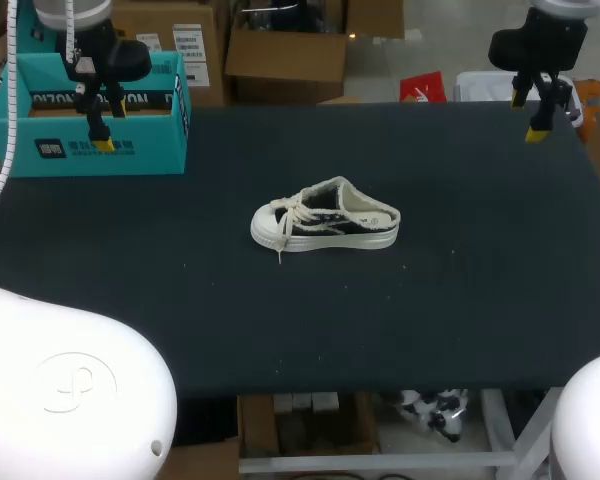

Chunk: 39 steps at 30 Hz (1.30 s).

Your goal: Open the shoe tongue, take the insole out of the shoe, put the insole back into the shoe, and pack the shoe into the shoebox

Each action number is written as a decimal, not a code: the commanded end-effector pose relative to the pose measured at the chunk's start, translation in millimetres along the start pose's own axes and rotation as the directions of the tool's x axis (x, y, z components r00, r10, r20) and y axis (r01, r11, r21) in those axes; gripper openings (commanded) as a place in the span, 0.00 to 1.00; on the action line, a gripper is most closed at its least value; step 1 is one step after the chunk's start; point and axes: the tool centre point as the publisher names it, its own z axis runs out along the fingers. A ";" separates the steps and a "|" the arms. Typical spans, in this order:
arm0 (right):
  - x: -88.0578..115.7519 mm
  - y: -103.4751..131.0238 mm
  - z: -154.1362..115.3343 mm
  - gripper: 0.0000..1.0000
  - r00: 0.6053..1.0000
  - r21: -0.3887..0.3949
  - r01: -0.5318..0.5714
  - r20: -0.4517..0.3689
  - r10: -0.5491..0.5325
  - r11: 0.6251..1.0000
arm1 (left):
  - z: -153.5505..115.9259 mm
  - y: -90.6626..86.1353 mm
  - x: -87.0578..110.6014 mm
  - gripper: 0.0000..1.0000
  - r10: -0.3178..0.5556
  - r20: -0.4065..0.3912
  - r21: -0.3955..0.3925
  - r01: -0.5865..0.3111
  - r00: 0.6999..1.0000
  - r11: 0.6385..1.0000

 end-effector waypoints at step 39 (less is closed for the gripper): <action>45.5 107.8 62.4 1.00 0.996 -0.432 -0.034 0.062 0.067 0.901 | 29.9 -75.4 33.7 1.00 -0.669 -0.129 0.127 0.681 0.732 0.721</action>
